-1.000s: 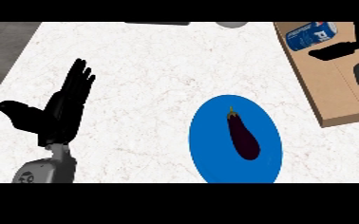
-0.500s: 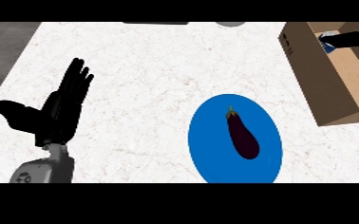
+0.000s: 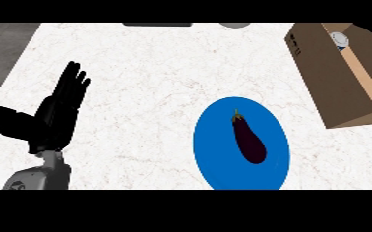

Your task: Pick the can from the plate and place it in the cardboard box

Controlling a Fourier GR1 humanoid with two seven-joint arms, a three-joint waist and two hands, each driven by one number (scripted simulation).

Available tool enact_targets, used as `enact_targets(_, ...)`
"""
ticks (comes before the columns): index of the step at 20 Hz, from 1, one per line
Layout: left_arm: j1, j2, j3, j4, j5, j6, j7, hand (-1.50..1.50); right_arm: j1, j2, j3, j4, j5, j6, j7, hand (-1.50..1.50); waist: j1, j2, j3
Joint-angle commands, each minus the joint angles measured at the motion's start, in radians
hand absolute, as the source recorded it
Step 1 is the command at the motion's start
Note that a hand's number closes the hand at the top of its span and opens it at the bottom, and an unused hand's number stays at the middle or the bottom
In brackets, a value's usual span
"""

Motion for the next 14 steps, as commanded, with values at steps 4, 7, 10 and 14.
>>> enact_targets(4,0.023,-0.021,-0.012,0.001,-0.01,0.014,0.001,0.0,0.082,-0.052,-0.091,0.022,-0.151,0.058,-0.121,-1.5,-0.006,-0.002,-0.001)
enact_targets(7,-0.049,0.017,0.029,0.037,0.017,-0.005,0.012,0.0,0.138,-0.053,-0.125,0.034,-0.196,0.051,-0.199,-1.5,-0.01,-0.002,-0.001)
enact_targets(10,-0.001,0.019,0.025,0.021,0.011,-0.015,-0.014,0.0,0.175,-0.106,-0.136,0.084,-0.23,0.106,-0.254,-1.5,-0.001,0.0,-0.001)
enact_targets(14,0.045,-0.028,-0.027,-0.056,-0.008,0.016,0.03,0.0,0.221,-0.137,-0.124,0.059,-0.272,0.147,-0.256,-1.5,-0.008,-0.005,-0.001)
